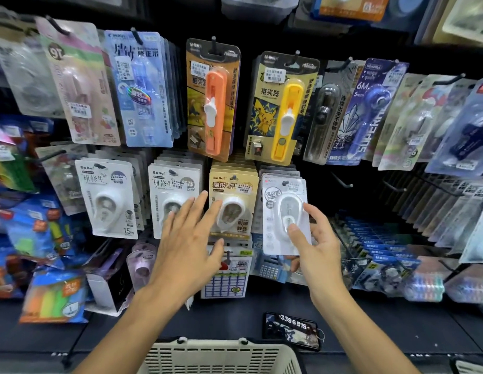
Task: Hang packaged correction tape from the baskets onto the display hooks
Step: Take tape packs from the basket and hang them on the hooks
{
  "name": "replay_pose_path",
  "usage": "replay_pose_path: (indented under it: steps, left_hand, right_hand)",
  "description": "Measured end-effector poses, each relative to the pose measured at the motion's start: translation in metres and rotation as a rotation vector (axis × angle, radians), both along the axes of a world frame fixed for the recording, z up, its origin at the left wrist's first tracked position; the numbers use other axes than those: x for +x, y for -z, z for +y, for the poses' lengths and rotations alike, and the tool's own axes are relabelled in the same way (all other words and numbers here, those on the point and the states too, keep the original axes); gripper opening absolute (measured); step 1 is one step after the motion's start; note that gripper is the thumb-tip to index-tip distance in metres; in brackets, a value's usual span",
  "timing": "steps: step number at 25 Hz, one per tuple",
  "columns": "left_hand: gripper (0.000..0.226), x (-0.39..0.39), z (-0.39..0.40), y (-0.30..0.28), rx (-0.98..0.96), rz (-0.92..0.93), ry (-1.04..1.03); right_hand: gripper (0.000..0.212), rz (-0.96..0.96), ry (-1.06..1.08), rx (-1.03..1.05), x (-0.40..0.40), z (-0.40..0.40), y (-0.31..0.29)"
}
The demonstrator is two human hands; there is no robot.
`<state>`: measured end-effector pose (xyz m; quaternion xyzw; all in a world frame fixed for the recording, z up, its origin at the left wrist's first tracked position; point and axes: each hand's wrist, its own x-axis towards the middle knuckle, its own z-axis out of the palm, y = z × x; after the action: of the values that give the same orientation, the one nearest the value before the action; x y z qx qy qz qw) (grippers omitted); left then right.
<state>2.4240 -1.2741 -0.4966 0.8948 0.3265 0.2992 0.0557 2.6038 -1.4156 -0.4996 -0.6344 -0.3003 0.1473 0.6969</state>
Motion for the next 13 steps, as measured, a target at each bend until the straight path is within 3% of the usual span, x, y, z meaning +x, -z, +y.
replay_pose_path:
  steps: [1, 2, 5, 7, 13]
  left_hand:
    - [0.076, -0.001, 0.002, 0.000, 0.015, 0.010, -0.005]
    - [0.077, -0.001, 0.003, 0.000, 0.037, 0.030, -0.009]
    - [0.079, 0.000, 0.010, 0.002, 0.123, 0.109, -0.019]
    - [0.083, 0.001, 0.016, 0.006, 0.166, 0.176, -0.020]
    - [0.084, 0.004, 0.035, 0.019, 0.206, 0.263, -0.018]
  right_hand:
    - [0.033, -0.083, 0.041, -0.089, 0.003, 0.003, 0.004]
    - [0.035, -0.299, 0.130, -0.213, 0.007, 0.004, 0.009]
    - [0.052, -1.256, 0.307, -0.505, 0.025, 0.004, 0.032]
    - [0.066, -1.588, 0.260, -0.630, 0.037, 0.012, 0.033]
    - [0.074, -1.499, 0.116, -0.908, 0.071, 0.067, 0.019]
